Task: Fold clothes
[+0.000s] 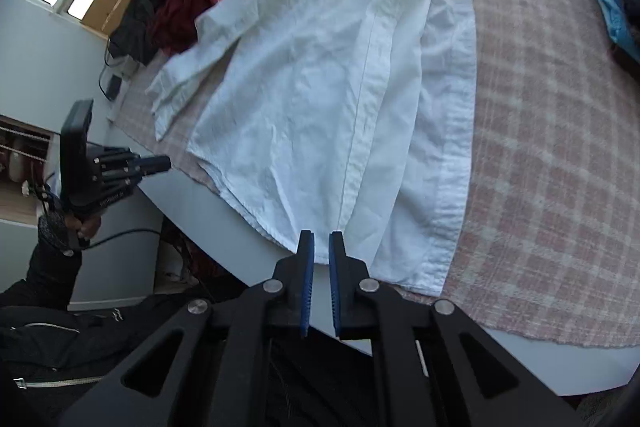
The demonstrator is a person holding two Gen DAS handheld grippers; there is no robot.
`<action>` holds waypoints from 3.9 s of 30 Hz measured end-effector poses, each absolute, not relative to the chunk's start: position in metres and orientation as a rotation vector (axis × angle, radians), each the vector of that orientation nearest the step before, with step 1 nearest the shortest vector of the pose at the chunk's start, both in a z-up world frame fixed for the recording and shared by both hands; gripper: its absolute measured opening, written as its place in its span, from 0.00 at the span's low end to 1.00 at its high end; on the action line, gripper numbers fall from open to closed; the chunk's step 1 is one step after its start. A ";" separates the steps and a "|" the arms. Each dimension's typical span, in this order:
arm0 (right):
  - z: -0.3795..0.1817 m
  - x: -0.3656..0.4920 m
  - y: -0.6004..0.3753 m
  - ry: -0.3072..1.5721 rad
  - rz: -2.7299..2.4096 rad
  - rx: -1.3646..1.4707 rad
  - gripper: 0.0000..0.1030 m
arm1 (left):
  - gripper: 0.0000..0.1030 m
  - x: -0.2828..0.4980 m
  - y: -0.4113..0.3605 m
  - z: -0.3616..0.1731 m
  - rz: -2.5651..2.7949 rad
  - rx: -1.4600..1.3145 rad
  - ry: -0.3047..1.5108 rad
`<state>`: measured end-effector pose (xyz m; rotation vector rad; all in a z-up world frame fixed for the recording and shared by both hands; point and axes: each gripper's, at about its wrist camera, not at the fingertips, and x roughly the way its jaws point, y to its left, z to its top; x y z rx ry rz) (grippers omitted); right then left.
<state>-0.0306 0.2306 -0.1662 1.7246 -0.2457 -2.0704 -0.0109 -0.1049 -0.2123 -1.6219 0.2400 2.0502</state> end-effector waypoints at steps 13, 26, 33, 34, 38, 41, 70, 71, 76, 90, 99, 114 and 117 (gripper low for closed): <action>-0.164 -0.262 0.264 -0.129 -2.232 1.559 0.39 | 0.28 -0.045 0.080 -0.214 1.992 -1.583 0.036; -0.238 -0.373 0.213 0.002 -2.024 1.646 0.39 | 0.03 -0.066 0.083 -0.258 2.018 -1.788 -0.113; -0.208 -0.358 0.193 0.254 -1.981 1.546 0.07 | 0.01 -0.071 0.069 -0.258 1.960 -1.786 -0.297; -0.202 -0.358 0.193 0.284 -1.991 1.527 0.07 | 0.01 -0.070 0.066 -0.257 1.945 -1.775 -0.333; -0.198 -0.370 0.193 0.415 -2.062 1.492 0.08 | 0.03 -0.070 0.060 -0.262 1.930 -1.832 -0.351; -0.211 -0.370 0.190 0.475 -2.026 1.529 0.28 | 0.03 -0.067 0.056 -0.260 1.954 -1.854 -0.325; -0.248 -0.274 0.183 0.371 -1.728 1.577 0.42 | 0.35 -0.024 0.113 -0.253 2.008 -1.787 0.213; -0.247 -0.275 0.183 0.364 -1.731 1.578 0.42 | 0.32 -0.024 0.111 -0.253 2.012 -1.781 0.213; -0.248 -0.275 0.185 0.369 -1.728 1.591 0.42 | 0.03 -0.026 0.087 -0.251 1.997 -1.790 0.063; -0.201 -0.255 0.184 0.417 -1.854 1.433 0.42 | 0.27 -0.021 0.084 -0.254 1.855 -1.761 -0.218; -0.212 -0.265 0.201 0.123 -1.760 1.483 0.42 | 0.37 -0.021 -0.005 -0.204 2.256 -1.730 -0.202; -0.231 -0.320 0.207 0.082 -1.755 1.664 0.42 | 0.41 -0.045 -0.016 -0.258 2.301 -1.983 0.060; -0.240 -0.298 0.189 0.231 -1.735 1.638 0.35 | 0.50 -0.046 -0.012 -0.260 2.279 -1.972 0.097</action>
